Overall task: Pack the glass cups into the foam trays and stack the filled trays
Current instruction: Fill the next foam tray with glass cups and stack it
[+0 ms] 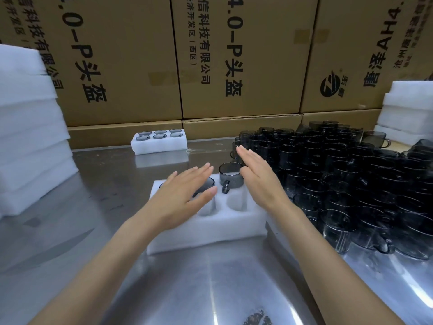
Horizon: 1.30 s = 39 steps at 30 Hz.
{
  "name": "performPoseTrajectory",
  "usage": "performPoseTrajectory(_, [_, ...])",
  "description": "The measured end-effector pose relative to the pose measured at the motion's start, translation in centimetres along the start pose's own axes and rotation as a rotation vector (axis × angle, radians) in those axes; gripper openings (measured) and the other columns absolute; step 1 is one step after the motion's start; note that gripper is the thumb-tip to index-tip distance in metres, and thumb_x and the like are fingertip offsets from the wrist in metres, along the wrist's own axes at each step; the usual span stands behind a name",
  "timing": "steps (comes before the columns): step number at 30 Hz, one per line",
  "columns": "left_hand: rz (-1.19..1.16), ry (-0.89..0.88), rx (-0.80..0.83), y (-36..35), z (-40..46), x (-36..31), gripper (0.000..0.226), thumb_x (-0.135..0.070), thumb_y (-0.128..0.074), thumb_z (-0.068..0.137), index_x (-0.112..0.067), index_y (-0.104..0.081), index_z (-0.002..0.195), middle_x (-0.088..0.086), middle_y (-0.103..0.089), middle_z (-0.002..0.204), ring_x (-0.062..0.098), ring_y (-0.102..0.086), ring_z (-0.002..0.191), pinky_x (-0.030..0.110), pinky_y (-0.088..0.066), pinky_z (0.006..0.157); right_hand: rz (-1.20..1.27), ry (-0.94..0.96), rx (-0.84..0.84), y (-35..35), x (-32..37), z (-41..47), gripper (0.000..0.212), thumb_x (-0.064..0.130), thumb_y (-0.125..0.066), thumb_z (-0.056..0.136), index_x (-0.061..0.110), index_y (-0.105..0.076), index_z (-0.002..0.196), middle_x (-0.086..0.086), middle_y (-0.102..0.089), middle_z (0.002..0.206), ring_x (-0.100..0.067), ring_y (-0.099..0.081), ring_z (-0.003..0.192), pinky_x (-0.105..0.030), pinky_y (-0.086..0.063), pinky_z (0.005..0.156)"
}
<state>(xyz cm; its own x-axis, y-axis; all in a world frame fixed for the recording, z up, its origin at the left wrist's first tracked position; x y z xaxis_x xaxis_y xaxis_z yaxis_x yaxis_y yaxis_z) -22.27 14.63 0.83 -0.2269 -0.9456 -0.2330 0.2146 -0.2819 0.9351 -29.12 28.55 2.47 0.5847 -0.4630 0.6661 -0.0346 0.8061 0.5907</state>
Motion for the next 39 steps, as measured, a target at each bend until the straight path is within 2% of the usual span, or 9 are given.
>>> performPoseTrajectory(5, [-0.087,-0.102,-0.010,-0.6,1.4,-2.6,0.058,-0.056,-0.016,0.095,-0.037,-0.012,0.149,-0.031,-0.002,0.149,-0.010,0.003,0.138,0.029,0.004,0.115,-0.338,0.091,0.103,-1.0,1.2,-0.9,0.055,0.026,-0.022,0.094,0.022,-0.027,0.149,0.011,-0.020,0.156,-0.005,-0.009,0.144,-0.031,-0.002,0.116])
performPoseTrajectory(11, [-0.090,-0.025,0.174,-2.8,2.0,-1.8,0.043,-0.039,-0.024,0.102,-0.040,-0.026,0.145,-0.025,-0.017,0.153,0.003,-0.006,0.144,0.034,0.000,0.114,-0.358,-0.096,0.325,-3.4,-1.1,-1.7,0.048,0.025,-0.021,0.099,0.027,-0.039,0.143,0.011,-0.020,0.156,-0.007,-0.013,0.144,-0.035,-0.012,0.114])
performPoseTrajectory(17, [-0.041,0.001,0.173,-3.1,1.7,-2.0,0.047,-0.044,-0.023,0.101,-0.039,-0.025,0.147,-0.022,-0.016,0.155,0.004,-0.008,0.144,0.037,-0.001,0.116,-0.375,-0.116,0.333,-3.7,-1.1,-1.8,0.046,0.028,-0.021,0.099,0.026,-0.042,0.139,0.009,-0.021,0.157,-0.010,-0.012,0.145,-0.040,-0.009,0.115])
performPoseTrajectory(19, [-0.028,-0.002,0.125,-3.0,1.4,-2.0,0.049,-0.047,-0.023,0.100,-0.037,-0.026,0.147,-0.020,-0.019,0.155,0.003,-0.009,0.144,0.036,-0.001,0.117,-0.408,-0.110,0.256,-3.2,-0.8,-1.8,0.044,0.030,-0.023,0.098,0.022,-0.050,0.132,0.004,-0.028,0.155,-0.014,-0.014,0.144,-0.042,-0.008,0.115])
performPoseTrajectory(22, [-0.097,0.024,0.005,-2.1,1.1,-1.5,0.049,-0.047,-0.028,0.099,-0.033,-0.031,0.146,-0.017,-0.027,0.153,0.004,-0.017,0.143,0.034,-0.009,0.118,-0.617,-0.120,-0.045,0.6,-0.3,-1.4,0.041,0.032,-0.032,0.097,0.017,-0.055,0.127,0.000,-0.039,0.147,-0.018,-0.017,0.143,-0.047,-0.007,0.114])
performPoseTrajectory(26, [-0.192,0.026,-0.056,-1.5,0.8,-1.3,0.043,-0.045,-0.033,0.099,-0.030,-0.050,0.135,-0.015,-0.042,0.145,0.005,-0.030,0.137,0.031,-0.022,0.113,-0.798,-0.365,-0.365,7.8,-2.1,-2.2,0.039,0.030,-0.052,0.089,0.016,-0.055,0.126,-0.011,-0.024,0.154,-0.029,-0.005,0.144,-0.056,0.002,0.113])
performPoseTrajectory(32, [-0.226,0.004,-0.082,-1.4,0.9,-1.4,0.036,-0.044,-0.035,0.100,-0.033,-0.058,0.125,-0.020,-0.049,0.136,0.002,-0.036,0.132,0.028,-0.029,0.107,-0.802,-0.771,-0.253,11.0,-7.0,-4.1,0.042,0.023,-0.057,0.088,0.018,-0.048,0.129,-0.016,-0.019,0.153,-0.038,-0.010,0.140,-0.054,0.000,0.114])
performPoseTrajectory(36, [-0.230,0.009,-0.085,-1.4,0.8,-1.4,0.037,-0.046,-0.035,0.099,-0.035,-0.057,0.126,-0.022,-0.048,0.137,0.001,-0.035,0.133,0.027,-0.029,0.106,-0.796,-0.739,-0.279,11.6,-7.0,-4.1,0.041,0.019,-0.058,0.088,0.018,-0.049,0.128,-0.015,-0.027,0.147,-0.033,-0.026,0.132,-0.042,-0.022,0.107])
performPoseTrajectory(39, [-0.234,0.006,-0.090,-1.3,0.7,-1.4,0.036,-0.046,-0.035,0.099,-0.035,-0.057,0.125,-0.027,-0.047,0.130,0.000,-0.035,0.132,0.023,-0.028,0.101,-0.696,-0.657,-0.353,11.9,-6.3,-4.0,0.046,0.012,-0.061,0.087,0.018,-0.049,0.132,-0.013,-0.030,0.144,-0.032,-0.031,0.128,-0.040,-0.029,0.103])
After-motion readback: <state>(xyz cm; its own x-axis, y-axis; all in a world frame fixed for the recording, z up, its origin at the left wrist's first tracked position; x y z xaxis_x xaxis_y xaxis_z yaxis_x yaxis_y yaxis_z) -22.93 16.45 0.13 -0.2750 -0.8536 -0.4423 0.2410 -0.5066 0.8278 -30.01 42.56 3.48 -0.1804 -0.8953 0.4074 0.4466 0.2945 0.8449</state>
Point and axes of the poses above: each hand's wrist, its own z-axis towards the middle knuckle, its own y-axis out of the back of the hand, x = y × z, the point moved 9 cm from there along z, towards the middle knuckle
